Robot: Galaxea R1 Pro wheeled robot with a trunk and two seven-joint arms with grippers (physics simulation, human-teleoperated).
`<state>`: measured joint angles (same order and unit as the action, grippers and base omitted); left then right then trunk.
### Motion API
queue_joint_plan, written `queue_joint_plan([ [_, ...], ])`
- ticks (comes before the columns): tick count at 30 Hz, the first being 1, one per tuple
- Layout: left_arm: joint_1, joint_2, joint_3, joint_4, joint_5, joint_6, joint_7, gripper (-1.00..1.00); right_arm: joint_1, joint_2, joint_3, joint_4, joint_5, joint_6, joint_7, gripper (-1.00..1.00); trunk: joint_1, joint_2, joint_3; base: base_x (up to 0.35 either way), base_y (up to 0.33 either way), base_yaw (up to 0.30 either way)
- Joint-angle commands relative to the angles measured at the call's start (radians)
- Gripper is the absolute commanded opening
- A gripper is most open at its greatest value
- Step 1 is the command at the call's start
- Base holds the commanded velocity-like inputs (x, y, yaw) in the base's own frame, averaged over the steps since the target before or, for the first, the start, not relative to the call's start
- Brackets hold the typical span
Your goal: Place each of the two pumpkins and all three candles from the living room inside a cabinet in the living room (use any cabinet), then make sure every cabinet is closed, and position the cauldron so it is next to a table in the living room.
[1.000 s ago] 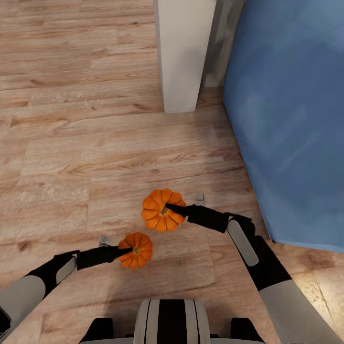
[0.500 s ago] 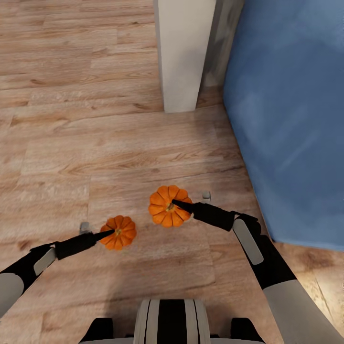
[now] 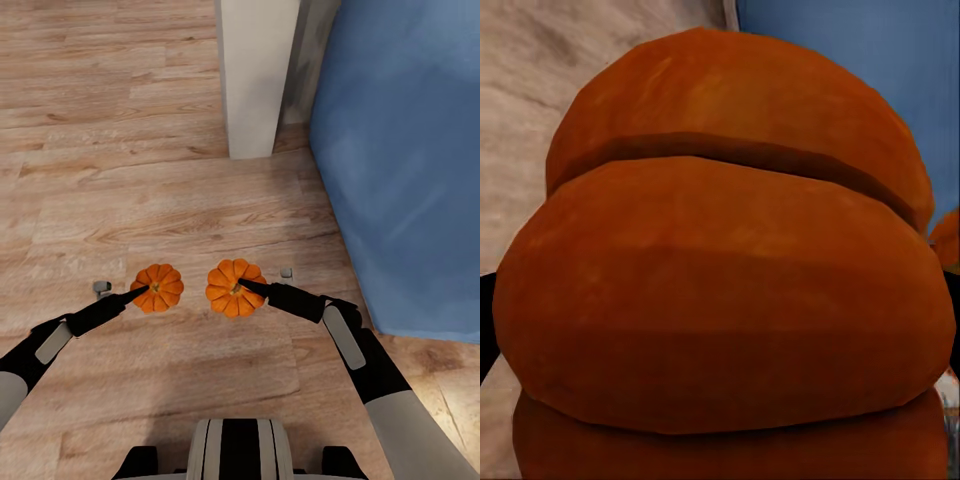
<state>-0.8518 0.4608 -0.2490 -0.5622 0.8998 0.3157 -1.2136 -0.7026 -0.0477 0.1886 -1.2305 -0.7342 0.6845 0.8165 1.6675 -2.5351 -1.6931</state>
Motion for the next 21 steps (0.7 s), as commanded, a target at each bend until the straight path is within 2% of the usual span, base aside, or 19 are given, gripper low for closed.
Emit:
queue_joint_plan([
  [1, 0.0, 0.002, 0.0, -0.011, -0.003, 0.025, 0.0, -1.0, 0.0, 0.0, 0.0, 0.0, 0.001, 0.0, 0.0, -1.0, 0.0, 0.0, 0.004, 0.0, 0.0, 0.0],
  [4, -0.002, 0.007, 0.003, -0.03, -0.004, 0.081, 0.004, -1.0, 0.0, -0.001, 0.0, 0.001, 0.002, -0.001, -0.002, -1.0, -0.002, 0.001, 0.016, 0.0, 0.0, 0.0],
  [9, -0.003, 0.007, 0.008, -0.034, -0.004, 0.095, 0.015, -1.0, 0.0, 0.004, 0.001, 0.042, 0.009, -0.008, -0.009, -1.0, -0.004, 0.002, 0.035, 0.0, 0.0, 0.0],
  [11, -0.003, 0.008, 0.025, -0.034, -0.004, 0.097, 0.02, -1.0, 0.0, 0.004, 0.004, 0.066, 0.009, -0.039, -0.022, -1.0, -0.005, 0.003, 0.043, 0.0, 0.0, 0.0],
  [13, -0.003, 0.029, 0.074, -0.031, -0.004, 0.101, 0.038, -1.0, 0.0, 0.004, 0.005, 0.065, 0.01, -0.056, -0.096, -1.0, -0.006, 0.003, 0.05, 0.0, 0.0, 0.0],
  [14, -0.003, 0.04, 0.082, -0.03, -0.003, 0.101, 0.043, -1.0, 0.0, 0.004, 0.005, 0.065, 0.008, -0.06, -0.114, -1.0, -0.006, 0.003, 0.054, 0.0, 0.0, 0.0],
  [16, -0.003, 0.069, 0.09, -0.027, -0.002, 0.102, 0.065, -1.0, 0.0, 0.004, 0.0, 0.071, 0.002, -0.065, -0.133, -1.0, -0.007, 0.004, 0.062, 0.0, 0.0, 0.0],
  [19, -0.006, 0.076, 0.09, -0.034, -0.005, 0.111, 0.122, -1.0, 0.0, 0.006, 0.0, 0.089, 0.001, -0.066, -0.153, -1.0, -0.008, 0.004, 0.074, 0.0, 0.0, 0.029],
  [21, -0.012, 0.08, 0.09, -0.034, -0.005, 0.144, 0.124, -1.0, 0.0, 0.007, 0.001, 0.106, 0.001, -0.073, -0.161, -1.0, -0.009, 0.005, 0.082, 0.0, 0.0, 0.169],
])
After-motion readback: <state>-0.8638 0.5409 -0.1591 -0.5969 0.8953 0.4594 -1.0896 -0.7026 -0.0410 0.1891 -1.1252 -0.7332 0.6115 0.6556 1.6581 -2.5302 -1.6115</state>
